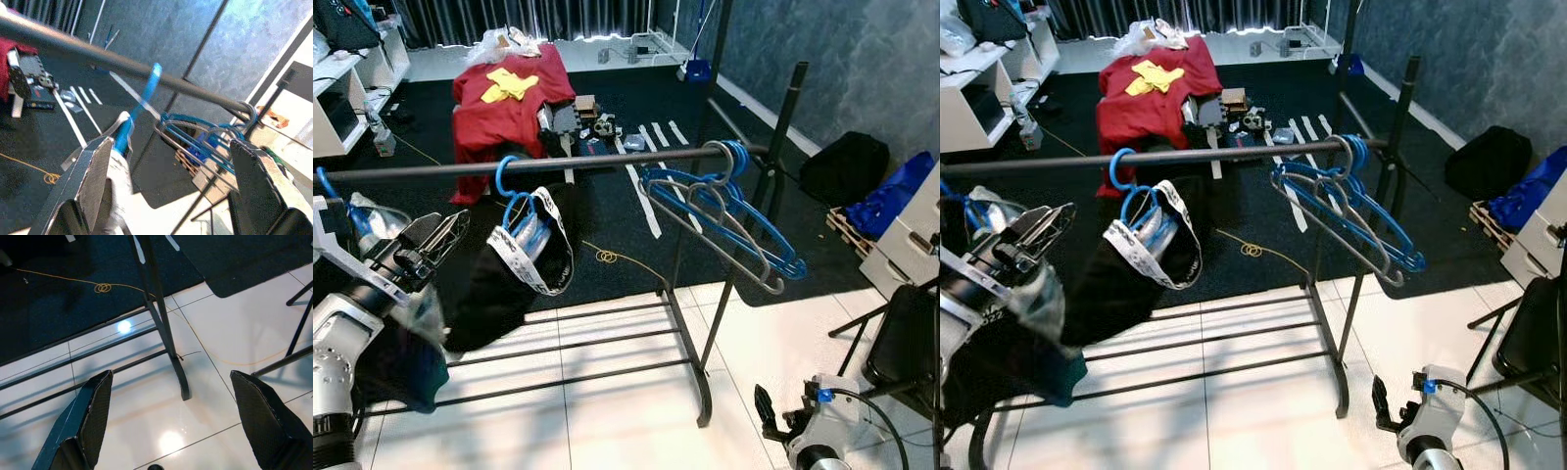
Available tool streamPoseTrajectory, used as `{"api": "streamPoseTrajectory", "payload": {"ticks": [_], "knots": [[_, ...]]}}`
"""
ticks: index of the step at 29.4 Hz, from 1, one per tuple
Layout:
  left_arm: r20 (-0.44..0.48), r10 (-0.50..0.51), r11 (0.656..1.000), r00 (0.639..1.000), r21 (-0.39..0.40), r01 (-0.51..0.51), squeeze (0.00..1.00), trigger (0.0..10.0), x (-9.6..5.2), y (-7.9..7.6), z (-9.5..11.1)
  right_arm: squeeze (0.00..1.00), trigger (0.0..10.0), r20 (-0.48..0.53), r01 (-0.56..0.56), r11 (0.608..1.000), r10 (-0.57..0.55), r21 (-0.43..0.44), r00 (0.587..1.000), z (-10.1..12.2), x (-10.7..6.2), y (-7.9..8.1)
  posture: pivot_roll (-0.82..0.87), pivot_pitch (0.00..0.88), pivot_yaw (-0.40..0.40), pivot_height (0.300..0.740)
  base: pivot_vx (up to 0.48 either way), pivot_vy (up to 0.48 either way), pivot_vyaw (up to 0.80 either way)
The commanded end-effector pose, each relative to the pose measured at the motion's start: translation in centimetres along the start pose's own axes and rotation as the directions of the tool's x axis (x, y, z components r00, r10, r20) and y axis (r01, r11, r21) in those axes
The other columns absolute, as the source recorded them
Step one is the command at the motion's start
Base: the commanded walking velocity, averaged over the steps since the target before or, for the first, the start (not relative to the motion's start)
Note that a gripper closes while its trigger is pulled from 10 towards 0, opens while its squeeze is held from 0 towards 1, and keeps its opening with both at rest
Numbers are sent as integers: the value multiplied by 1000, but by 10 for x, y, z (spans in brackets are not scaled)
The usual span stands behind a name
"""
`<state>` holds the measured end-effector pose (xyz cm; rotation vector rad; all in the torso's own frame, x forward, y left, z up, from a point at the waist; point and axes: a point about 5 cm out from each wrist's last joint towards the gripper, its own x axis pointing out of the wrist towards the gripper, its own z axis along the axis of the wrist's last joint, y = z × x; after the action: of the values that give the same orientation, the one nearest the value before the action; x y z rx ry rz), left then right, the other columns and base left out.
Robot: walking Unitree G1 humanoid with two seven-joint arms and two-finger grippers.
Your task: Hang hanger
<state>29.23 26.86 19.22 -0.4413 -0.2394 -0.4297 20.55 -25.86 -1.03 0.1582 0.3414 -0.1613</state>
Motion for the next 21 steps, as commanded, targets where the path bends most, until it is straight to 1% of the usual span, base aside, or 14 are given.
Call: {"api": "streamPoseTrajectory", "payload": {"ticks": [1,2,5,9,11,17,20,21], "knots": [[-31,-4,1000,1000,-10,4,0,10000,2,-6,-12,0,10000,-12,3,1000,-3,-1,1000,-5,-2,-1,-43,47,-7,740,-375,0,0],[-35,-11,1000,999,-20,10,0,10000,3,-9,-15,0,10000,-11,3,1000,-3,-1,1000,-5,-2,-1,-42,48,-7,740,-379,0,0],[-38,-15,999,999,-29,14,0,10000,5,-11,-17,0,10000,-10,2,1000,-2,-1,1000,-4,-2,-1,-41,48,-6,740,-377,0,0],[-49,-16,1000,999,-22,15,0,10000,9,-12,-19,0,10000,-9,2,1000,-2,-1,1000,-4,-2,0,-41,48,-6,740,-364,0,0],[-82,-4,1000,997,8,5,0,10000,15,-16,-27,0,10000,-6,2,1000,-2,-1,1000,-4,-2,0,-40,49,-5,740,0,0,0],[-101,2,1000,995,26,1,0,10000,21,-21,-34,0,10000,-2,1,1000,-1,-2,1000,-3,-3,1,-43,48,-5,740,0,0,0],[-133,59,997,989,57,-52,0,10000,25,-20,-48,0,10000,3,-8,1000,8,-20,1000,-2,-3,2,-46,48,-2,740,0,0,0],[-133,59,997,989,57,-52,0,10000,25,-20,-48,0,10000,3,-8,1000,8,-20,1000,-2,-3,2,-46,48,-2,740,0,0,0]]}}
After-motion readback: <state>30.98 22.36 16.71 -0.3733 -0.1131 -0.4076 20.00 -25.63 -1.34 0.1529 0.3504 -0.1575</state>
